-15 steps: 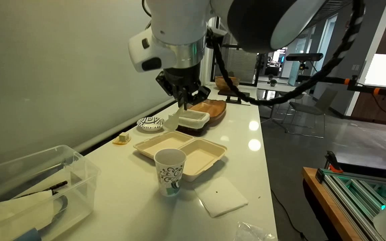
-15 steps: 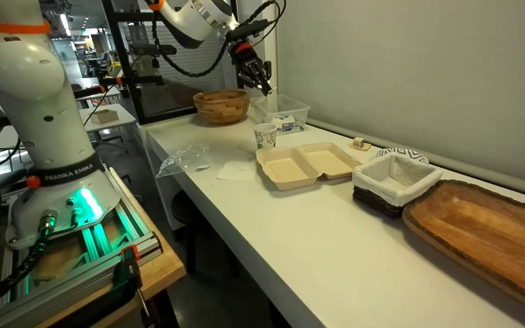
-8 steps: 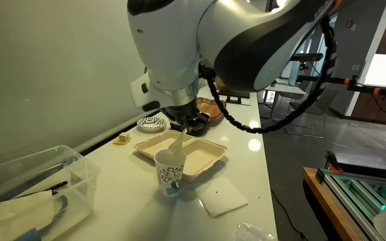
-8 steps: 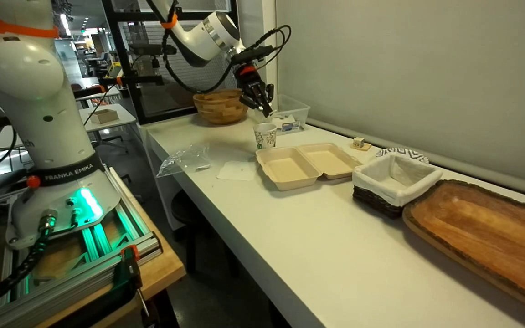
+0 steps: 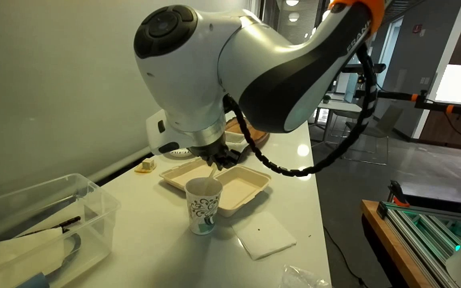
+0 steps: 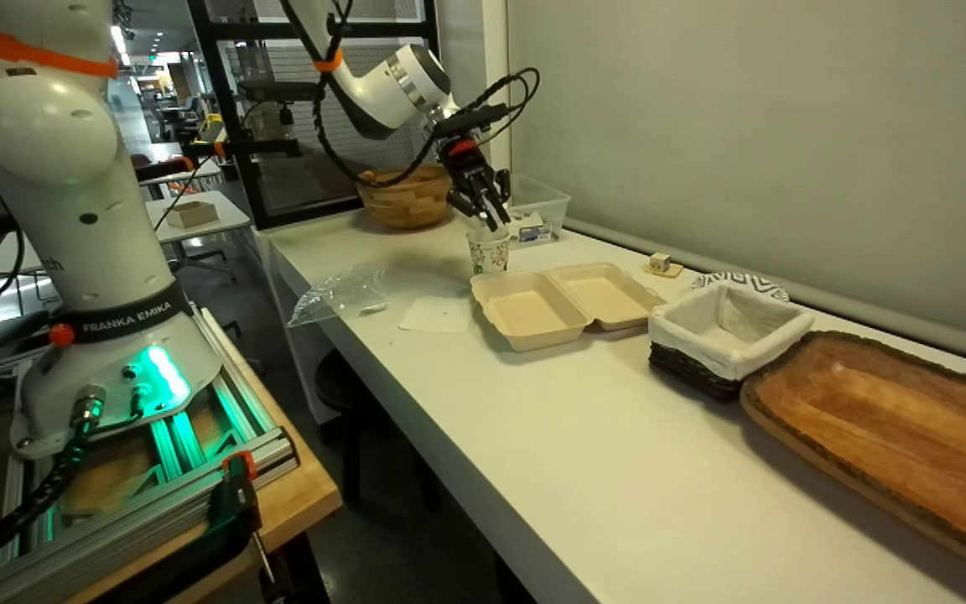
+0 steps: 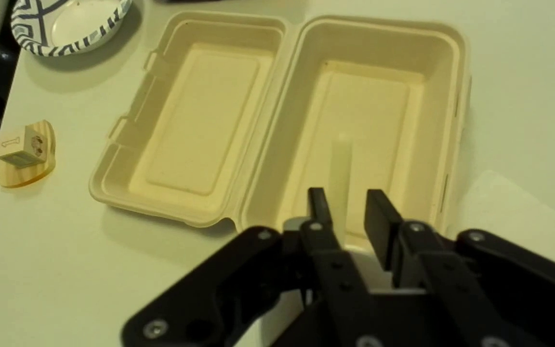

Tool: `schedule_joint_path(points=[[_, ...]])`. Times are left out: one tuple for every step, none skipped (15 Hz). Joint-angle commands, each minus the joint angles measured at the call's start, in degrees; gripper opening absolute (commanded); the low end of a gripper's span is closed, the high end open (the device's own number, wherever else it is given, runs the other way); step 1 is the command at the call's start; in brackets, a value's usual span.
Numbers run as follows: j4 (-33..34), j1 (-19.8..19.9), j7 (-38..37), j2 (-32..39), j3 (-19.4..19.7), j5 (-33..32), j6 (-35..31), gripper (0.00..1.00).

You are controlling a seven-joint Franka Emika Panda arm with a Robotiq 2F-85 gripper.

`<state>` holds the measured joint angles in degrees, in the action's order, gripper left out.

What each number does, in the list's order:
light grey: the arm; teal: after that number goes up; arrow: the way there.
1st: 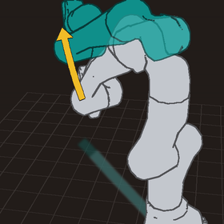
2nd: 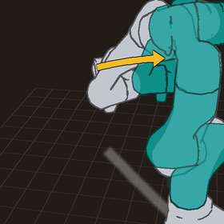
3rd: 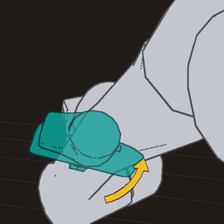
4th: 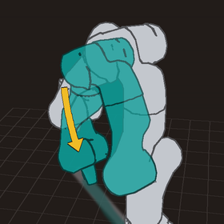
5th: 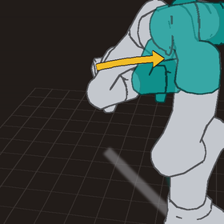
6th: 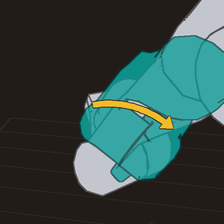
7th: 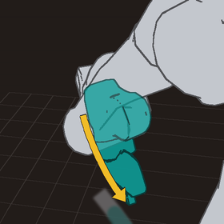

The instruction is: Put the plastic spoon inside the paper cup

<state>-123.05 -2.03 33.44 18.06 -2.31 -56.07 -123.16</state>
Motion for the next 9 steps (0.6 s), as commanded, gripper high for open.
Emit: schedule_joint_path(points=[[0.8, -0.4, -2.7, -0.3, -1.5, 1.3, 0.7, 0.59], [0.2, -0.4, -3.0, -1.9, -2.1, 2.4, 0.5, 0.68], [-0.3, -0.1, -2.8, -3.8, -2.8, 4.2, -0.2, 0.75], [-1.0, 0.4, -1.6, -6.0, -3.8, 7.8, -1.0, 0.84], [-1.6, 1.0, 0.2, -8.5, -4.6, 12.7, -1.7, 0.91], [-1.9, 1.1, 1.7, -10.5, -5.1, 17.0, -1.4, 0.99], [-2.3, 1.0, 3.5, -13.0, -5.3, 21.9, -0.3, 1.0], [-2.4, 0.9, 5.2, -15.1, -5.2, 26.7, 0.5, 1.0], [-2.3, 0.9, 7.3, -17.0, -4.7, 31.3, 1.4, 1.0]])
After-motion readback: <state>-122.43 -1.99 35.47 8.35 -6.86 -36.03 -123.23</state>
